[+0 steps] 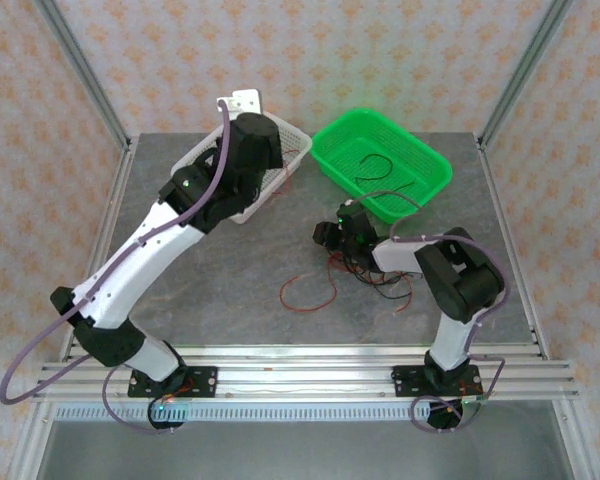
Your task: Untangle the cables
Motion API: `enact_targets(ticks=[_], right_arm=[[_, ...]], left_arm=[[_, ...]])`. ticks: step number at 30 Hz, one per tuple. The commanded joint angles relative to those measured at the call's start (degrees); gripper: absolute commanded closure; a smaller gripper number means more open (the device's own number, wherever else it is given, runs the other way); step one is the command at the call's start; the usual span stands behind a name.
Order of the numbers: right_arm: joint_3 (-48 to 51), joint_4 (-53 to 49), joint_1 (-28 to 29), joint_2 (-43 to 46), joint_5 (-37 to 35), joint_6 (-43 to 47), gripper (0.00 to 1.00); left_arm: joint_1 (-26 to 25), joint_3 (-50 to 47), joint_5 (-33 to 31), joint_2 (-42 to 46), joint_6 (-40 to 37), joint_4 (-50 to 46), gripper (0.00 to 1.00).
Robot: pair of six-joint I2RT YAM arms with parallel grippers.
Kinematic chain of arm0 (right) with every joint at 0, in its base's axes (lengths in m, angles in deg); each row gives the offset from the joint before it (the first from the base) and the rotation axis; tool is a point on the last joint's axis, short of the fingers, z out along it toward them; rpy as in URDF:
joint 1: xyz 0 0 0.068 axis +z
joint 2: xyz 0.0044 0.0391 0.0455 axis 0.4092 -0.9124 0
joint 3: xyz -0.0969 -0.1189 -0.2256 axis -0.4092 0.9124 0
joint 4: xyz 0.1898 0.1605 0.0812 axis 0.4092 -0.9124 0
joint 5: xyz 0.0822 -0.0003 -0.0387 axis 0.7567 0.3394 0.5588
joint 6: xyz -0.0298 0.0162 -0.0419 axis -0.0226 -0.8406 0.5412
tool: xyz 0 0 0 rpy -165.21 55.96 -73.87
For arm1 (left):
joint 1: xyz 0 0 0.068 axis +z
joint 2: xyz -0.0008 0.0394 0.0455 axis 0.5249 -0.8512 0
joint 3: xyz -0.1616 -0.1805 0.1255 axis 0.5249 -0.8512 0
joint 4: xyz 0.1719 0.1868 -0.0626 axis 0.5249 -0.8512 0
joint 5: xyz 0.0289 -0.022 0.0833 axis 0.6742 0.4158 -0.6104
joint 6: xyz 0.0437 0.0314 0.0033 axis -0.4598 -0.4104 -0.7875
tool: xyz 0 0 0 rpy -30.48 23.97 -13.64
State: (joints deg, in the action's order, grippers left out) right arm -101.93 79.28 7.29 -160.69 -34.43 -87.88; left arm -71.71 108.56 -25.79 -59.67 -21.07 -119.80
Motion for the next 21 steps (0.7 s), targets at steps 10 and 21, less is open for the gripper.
enact_targets(ticks=[10,21], right_arm=[[3.55,-7.3,-0.06,18.63,0.79,4.2,0.22],[6.97,-14.0,-0.06,32.86,-0.86,5.12,0.23]], left_arm=[[11.51,-1.26,-0.63,-6.17,-7.48,14.75,1.0],[18.84,-4.95,0.49,-14.97,-8.48,25.22,1.0]])
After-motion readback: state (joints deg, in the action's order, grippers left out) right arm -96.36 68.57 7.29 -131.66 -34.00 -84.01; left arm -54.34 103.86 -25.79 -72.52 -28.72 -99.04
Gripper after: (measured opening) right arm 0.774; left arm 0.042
